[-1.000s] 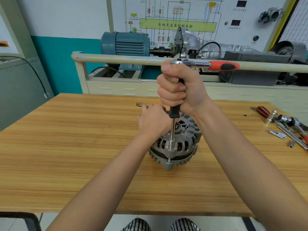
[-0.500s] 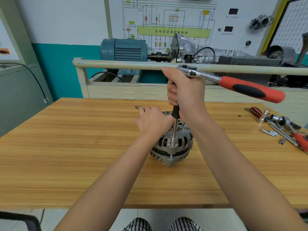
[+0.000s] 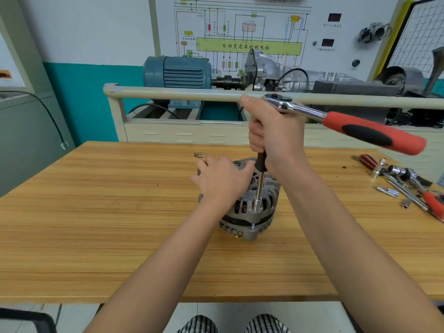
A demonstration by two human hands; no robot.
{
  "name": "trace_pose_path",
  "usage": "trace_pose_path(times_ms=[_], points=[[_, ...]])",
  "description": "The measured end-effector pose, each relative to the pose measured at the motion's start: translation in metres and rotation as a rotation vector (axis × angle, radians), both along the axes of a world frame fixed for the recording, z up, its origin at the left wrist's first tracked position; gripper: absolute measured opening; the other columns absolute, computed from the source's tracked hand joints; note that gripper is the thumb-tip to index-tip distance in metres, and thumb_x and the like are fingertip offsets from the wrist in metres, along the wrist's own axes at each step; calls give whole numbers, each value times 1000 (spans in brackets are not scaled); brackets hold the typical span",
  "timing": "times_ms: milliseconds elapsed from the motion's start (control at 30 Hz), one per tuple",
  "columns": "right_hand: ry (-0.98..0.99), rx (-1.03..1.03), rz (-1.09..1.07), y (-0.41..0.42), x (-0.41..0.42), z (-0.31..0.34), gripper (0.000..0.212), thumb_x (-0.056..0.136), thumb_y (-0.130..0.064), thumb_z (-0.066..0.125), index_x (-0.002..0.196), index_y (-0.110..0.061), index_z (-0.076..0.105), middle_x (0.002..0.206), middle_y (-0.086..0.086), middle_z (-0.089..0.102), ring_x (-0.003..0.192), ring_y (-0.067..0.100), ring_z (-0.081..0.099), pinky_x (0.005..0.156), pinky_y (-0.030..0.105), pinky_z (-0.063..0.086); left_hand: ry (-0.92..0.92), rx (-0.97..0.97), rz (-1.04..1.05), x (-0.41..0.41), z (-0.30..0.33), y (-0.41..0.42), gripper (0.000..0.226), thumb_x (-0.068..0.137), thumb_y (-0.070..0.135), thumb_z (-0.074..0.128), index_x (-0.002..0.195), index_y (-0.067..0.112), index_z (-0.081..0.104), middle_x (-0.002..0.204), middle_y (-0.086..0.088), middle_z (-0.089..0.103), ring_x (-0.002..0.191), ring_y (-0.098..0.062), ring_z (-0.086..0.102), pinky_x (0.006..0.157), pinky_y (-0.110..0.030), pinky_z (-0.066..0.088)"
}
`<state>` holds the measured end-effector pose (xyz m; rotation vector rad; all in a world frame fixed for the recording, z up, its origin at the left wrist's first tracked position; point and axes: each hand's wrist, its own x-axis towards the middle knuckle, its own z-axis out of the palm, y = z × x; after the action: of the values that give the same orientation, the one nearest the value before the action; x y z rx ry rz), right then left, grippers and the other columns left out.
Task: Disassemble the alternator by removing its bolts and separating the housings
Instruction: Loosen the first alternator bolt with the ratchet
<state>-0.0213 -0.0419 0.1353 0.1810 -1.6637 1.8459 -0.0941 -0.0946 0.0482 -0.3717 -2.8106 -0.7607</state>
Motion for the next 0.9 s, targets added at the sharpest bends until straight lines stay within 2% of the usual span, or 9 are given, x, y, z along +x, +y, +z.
trace_pose_path(times_ms=[100, 233, 400, 500, 667, 733, 800, 900], points=[[-25, -36, 143, 12, -2, -1, 50, 92, -13, 57, 48, -19, 35, 39, -9, 27, 33, 8, 19, 37, 16, 19, -27, 35, -30, -6, 2, 0, 74, 84, 72, 37, 117, 9, 59, 129, -13, 52, 124, -33, 35, 94, -51, 32], [-65, -34, 245, 14, -13, 1, 47, 93, -9, 53, 51, -15, 34, 39, -8, 27, 32, 8, 20, 36, 15, 19, -60, 53, -69, -8, 5, -2, 75, 81, 71, 30, 114, 11, 61, 129, -12, 52, 125, -33, 34, 94, -51, 31], [-131, 141, 383, -1, -21, 5, 48, 95, -7, 51, 49, -15, 35, 38, -7, 28, 29, 7, 22, 36, 13, 21, -54, 36, -92, -9, 7, -5, 42, 87, 48, 48, 110, 14, 58, 122, -11, 53, 123, -32, 33, 95, -51, 36], [-117, 111, 493, 2, -20, 7, 43, 96, -6, 45, 56, -16, 33, 38, -7, 25, 29, 6, 20, 35, 12, 19, -71, 55, -121, -10, 8, -5, 49, 88, 57, 43, 106, 15, 60, 119, -9, 55, 122, -32, 34, 95, -52, 37], [-70, 83, 635, 6, -18, 6, 34, 85, -11, 49, 56, -14, 32, 38, -7, 26, 28, 5, 21, 35, 10, 20, -69, 89, -161, -10, 10, -7, 50, 85, 62, 44, 102, 18, 60, 113, -6, 58, 118, -31, 36, 94, -49, 38], [-85, 61, 720, 11, -18, 6, 38, 85, -11, 47, 48, -12, 36, 36, -9, 28, 28, 4, 22, 33, 10, 20, -71, 102, -176, -10, 10, -8, 52, 83, 65, 45, 97, 17, 61, 107, -5, 59, 116, -30, 37, 93, -48, 39], [-93, 41, 826, 14, -20, 6, 44, 87, -11, 41, 44, -20, 45, 36, -11, 32, 28, 1, 25, 32, 9, 19, -65, 117, -202, -11, 10, -9, 51, 81, 65, 46, 94, 18, 60, 103, -4, 59, 116, -29, 37, 90, -46, 39], [-101, -17, 952, 11, -26, 6, 47, 88, -9, 36, 45, -20, 49, 35, -11, 32, 28, 0, 26, 32, 7, 21, -62, 147, -266, -16, 11, -10, 43, 85, 58, 50, 93, 17, 60, 100, -2, 58, 120, -30, 38, 94, -48, 41]])
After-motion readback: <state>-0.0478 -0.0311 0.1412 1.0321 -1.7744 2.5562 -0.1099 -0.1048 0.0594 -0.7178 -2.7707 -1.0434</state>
